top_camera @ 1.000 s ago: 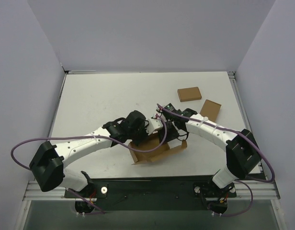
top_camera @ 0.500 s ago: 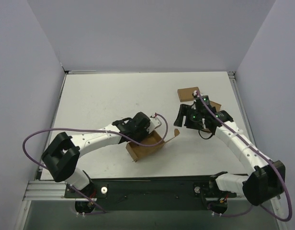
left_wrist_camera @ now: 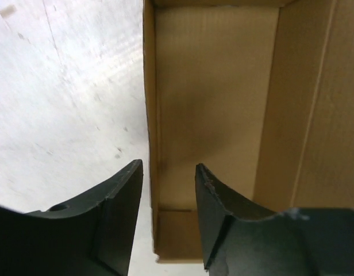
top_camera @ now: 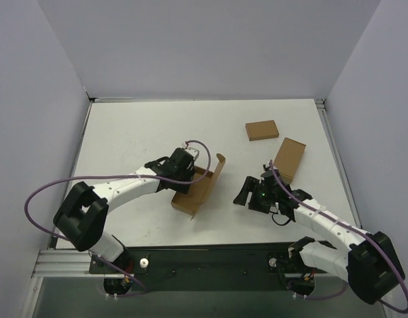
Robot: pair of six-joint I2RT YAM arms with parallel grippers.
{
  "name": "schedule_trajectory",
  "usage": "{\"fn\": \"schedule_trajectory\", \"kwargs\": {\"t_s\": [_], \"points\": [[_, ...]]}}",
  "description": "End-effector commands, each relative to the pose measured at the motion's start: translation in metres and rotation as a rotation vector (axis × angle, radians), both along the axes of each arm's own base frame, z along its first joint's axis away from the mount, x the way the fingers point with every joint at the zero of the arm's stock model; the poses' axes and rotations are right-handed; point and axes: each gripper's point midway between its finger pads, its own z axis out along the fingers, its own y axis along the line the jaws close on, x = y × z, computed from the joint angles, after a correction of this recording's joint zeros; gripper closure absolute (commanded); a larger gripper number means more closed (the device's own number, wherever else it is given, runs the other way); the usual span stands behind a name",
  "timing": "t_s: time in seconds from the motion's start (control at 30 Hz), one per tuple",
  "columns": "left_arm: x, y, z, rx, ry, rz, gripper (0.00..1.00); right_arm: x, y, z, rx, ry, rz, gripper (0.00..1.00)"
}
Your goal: Fold the paper box
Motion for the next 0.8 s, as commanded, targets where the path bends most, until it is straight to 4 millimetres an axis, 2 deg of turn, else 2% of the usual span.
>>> {"fn": "schedule_trajectory", "kwargs": {"t_s": [0.0, 0.07, 0.17, 0.2, 0.23, 0.3, 0.43, 0.5, 0.63, 0.67, 0.7, 0.77], "points": [[-0.017, -0.026, 0.032, -0.304, -0.023, 0.093, 0.43, 0.020, 0.033, 0.009, 0.120, -0.042, 0.011, 0.33], [-0.020, -0.028, 0.042, -0.358, -0.038, 0.100, 0.36, 0.023, 0.035, 0.004, 0.102, -0.025, 0.012, 0.34], [-0.021, -0.013, 0.058, -0.394, -0.065, 0.131, 0.30, 0.023, 0.035, 0.000, 0.092, -0.034, 0.014, 0.35], [-0.022, -0.008, 0.065, -0.411, -0.077, 0.135, 0.30, 0.020, 0.039, 0.001, 0.099, -0.048, 0.037, 0.35], [-0.021, 0.002, 0.063, -0.411, -0.076, 0.156, 0.29, 0.021, 0.044, 0.009, 0.124, -0.090, 0.054, 0.34], [-0.023, 0.010, 0.065, -0.435, -0.086, 0.168, 0.29, 0.014, 0.044, 0.007, 0.107, -0.114, 0.068, 0.32], [-0.017, 0.043, 0.039, -0.374, -0.103, 0.280, 0.30, 0.002, 0.044, 0.001, 0.079, -0.118, 0.046, 0.32], [-0.013, 0.054, 0.033, -0.357, -0.121, 0.341, 0.30, 0.001, 0.044, -0.002, 0.081, -0.110, 0.023, 0.33], [-0.012, 0.061, 0.025, -0.381, -0.148, 0.403, 0.30, 0.001, 0.052, 0.003, 0.096, -0.125, 0.035, 0.33], [-0.017, 0.066, 0.014, -0.368, -0.141, 0.416, 0.31, 0.000, 0.054, 0.005, 0.095, -0.127, 0.043, 0.33], [-0.018, 0.067, 0.016, -0.385, -0.155, 0.435, 0.31, 0.001, 0.055, 0.005, 0.089, -0.131, 0.049, 0.33], [-0.025, 0.062, 0.011, -0.427, -0.146, 0.444, 0.33, 0.002, 0.057, 0.004, 0.079, -0.123, 0.059, 0.33]]}}
